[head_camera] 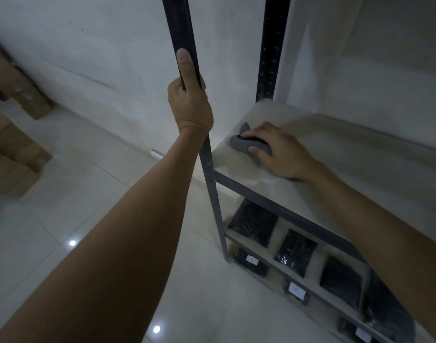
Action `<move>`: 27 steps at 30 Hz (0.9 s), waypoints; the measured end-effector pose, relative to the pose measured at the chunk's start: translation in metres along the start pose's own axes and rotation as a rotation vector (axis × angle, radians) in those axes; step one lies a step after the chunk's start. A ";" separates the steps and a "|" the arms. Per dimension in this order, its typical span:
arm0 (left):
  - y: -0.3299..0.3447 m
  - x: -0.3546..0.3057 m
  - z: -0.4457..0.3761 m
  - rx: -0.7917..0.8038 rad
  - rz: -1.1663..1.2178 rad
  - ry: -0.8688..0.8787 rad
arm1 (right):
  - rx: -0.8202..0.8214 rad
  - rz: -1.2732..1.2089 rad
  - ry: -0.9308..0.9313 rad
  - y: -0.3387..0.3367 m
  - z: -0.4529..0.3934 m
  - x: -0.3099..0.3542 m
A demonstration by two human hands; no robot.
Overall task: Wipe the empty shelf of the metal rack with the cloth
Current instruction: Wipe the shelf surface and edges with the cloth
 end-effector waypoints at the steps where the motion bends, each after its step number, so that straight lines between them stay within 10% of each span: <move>1: 0.000 0.000 0.000 0.003 -0.004 0.002 | -0.005 0.014 -0.027 0.006 0.007 0.005; 8: -0.001 -0.003 -0.001 0.022 -0.009 -0.014 | 0.174 -0.210 -0.209 0.016 0.045 0.037; 15: 0.001 -0.004 0.001 0.024 0.005 -0.010 | -0.115 0.095 0.184 -0.023 -0.010 -0.041; 27: 0.002 -0.002 0.000 0.010 0.064 -0.015 | 0.105 -0.160 -0.156 0.015 0.066 0.040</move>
Point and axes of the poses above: each hand's wrist, its own z-axis away from the middle knuckle, its own y-axis out of the palm, x = y × z, the point moved 3 cm from there along -z, towards the middle knuckle, and after that the axes turned 11 degrees about y, right-handed, at the moved point
